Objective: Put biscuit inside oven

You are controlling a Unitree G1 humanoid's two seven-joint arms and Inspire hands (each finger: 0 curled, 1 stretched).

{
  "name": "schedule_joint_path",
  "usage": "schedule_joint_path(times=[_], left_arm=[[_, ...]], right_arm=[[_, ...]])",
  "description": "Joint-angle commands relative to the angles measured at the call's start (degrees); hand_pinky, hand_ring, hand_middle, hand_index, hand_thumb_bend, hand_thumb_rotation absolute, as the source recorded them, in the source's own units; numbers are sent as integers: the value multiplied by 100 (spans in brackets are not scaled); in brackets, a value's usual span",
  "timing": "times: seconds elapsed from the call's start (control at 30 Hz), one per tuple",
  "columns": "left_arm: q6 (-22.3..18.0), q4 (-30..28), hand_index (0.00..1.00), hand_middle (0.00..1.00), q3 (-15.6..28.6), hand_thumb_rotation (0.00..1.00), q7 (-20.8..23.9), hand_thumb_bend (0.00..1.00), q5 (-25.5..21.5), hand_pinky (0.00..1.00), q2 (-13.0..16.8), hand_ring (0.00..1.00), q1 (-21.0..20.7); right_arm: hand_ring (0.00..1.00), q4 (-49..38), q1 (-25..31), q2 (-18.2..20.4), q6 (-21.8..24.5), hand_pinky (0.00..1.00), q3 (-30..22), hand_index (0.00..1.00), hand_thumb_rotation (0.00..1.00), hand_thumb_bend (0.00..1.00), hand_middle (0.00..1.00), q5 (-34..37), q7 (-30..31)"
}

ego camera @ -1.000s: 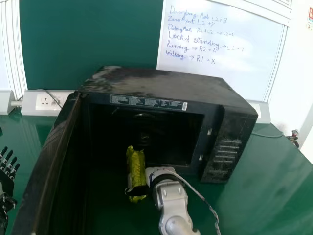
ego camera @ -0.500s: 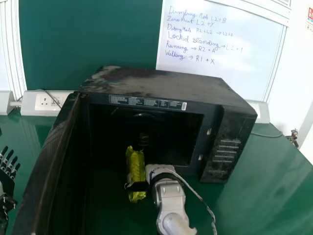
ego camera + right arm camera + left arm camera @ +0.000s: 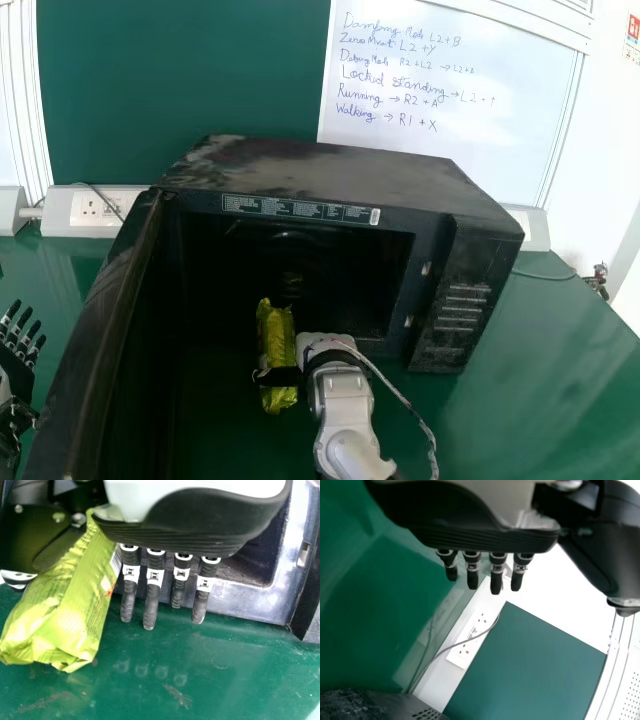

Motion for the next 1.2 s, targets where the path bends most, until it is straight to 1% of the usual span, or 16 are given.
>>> schedule_joint_path(times=[0.0,0.33,0.43,0.53,0.63,0.7,0.8,0.93,1.0,1.07,1.13,1.17], left_arm=[[12,-82,80,80,-44,13,-39,72,-55,72,-23,76,6],[-102,-191,79,79,-162,16,-189,70,112,71,-20,76,86],[-55,-212,80,79,-136,14,-148,71,10,71,-68,76,67],[-53,-231,80,79,-151,14,-145,70,-4,71,-78,75,67],[-40,-226,80,79,-133,13,-135,71,-59,71,-102,75,47],[-22,-224,81,79,-124,13,-117,71,-92,72,-109,76,35],[-2,-217,81,80,-115,11,-104,73,-172,73,-124,76,22],[30,-273,81,80,-160,11,-56,74,-251,72,-146,77,32],[43,-317,82,81,-191,11,-35,74,-303,72,-172,77,44],[55,-352,82,81,-219,11,-50,74,-366,73,-190,78,60],[46,-390,82,81,-254,11,-71,75,-395,73,-207,78,82],[40,-414,82,81,-275,11,-68,75,-406,73,-215,78,93]], right_arm=[[66,162,-71,28,2,65,61,65,100,100,67,159,-26],[64,741,-225,91,141,62,268,65,100,100,65,336,-226],[63,1029,-295,143,250,62,345,66,99,100,64,345,-339],[60,1310,-374,199,402,62,467,67,96,100,63,287,-439],[61,1597,-507,272,597,63,608,71,94,100,65,218,-403],[62,1763,-618,278,625,60,714,72,93,100,66,208,-351],[64,1904,-764,246,641,55,803,73,91,99,67,248,-231],[63,2064,-929,175,704,55,882,73,90,98,67,235,-81],[63,2099,-993,113,693,55,920,72,90,98,66,225,-23],[63,2165,-1041,62,676,55,951,71,89,98,67,247,-42],[62,2294,-1092,24,655,54,1000,71,87,98,66,260,-77],[62,2358,-1117,7,644,54,1020,72,88,98,67,270,-84]])
